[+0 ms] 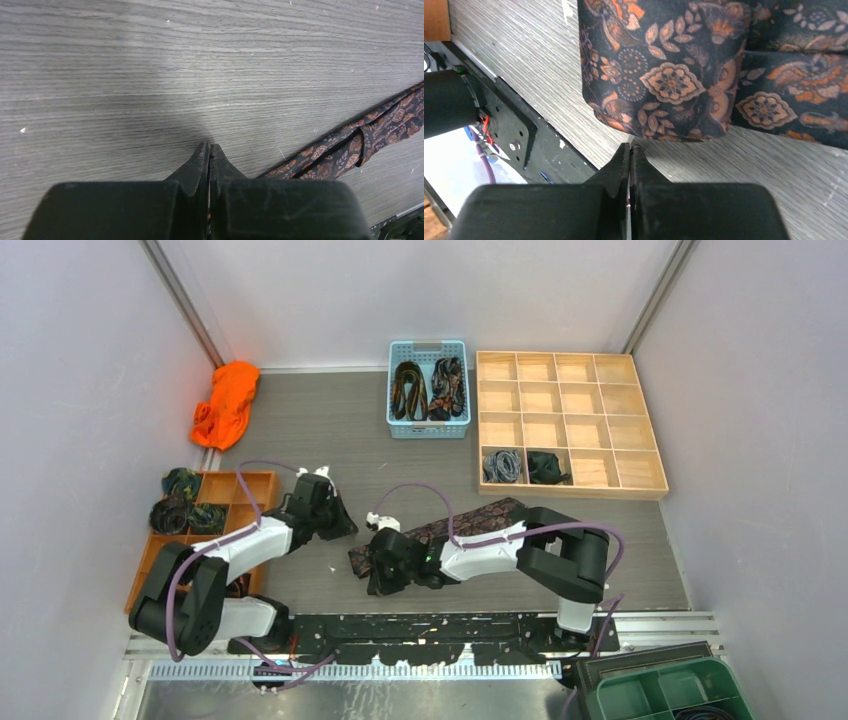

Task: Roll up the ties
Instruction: Roll the tie at the center of the board.

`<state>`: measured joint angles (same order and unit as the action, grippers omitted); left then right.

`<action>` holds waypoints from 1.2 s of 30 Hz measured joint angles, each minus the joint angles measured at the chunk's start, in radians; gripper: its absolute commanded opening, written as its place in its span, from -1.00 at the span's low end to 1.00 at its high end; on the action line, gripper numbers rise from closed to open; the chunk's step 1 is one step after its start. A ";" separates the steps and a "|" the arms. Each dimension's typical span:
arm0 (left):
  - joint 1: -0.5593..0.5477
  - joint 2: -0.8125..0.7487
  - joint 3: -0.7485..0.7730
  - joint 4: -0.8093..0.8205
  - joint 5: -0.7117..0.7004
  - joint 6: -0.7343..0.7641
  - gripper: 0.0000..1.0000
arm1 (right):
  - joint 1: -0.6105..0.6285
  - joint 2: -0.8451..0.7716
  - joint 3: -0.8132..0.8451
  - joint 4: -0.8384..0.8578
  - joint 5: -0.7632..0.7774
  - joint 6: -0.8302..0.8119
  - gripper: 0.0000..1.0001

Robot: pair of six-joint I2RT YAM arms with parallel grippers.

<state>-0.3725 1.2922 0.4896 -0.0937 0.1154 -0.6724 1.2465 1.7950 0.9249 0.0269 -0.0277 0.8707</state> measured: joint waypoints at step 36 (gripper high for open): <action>-0.013 -0.235 -0.173 -0.010 0.026 -0.157 -1.00 | 0.000 0.116 0.093 0.128 0.102 -0.012 -0.97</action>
<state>-0.3855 1.0576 0.3164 -0.1036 0.1410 -0.8295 1.2465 1.9106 1.0183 0.1547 0.0742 0.8589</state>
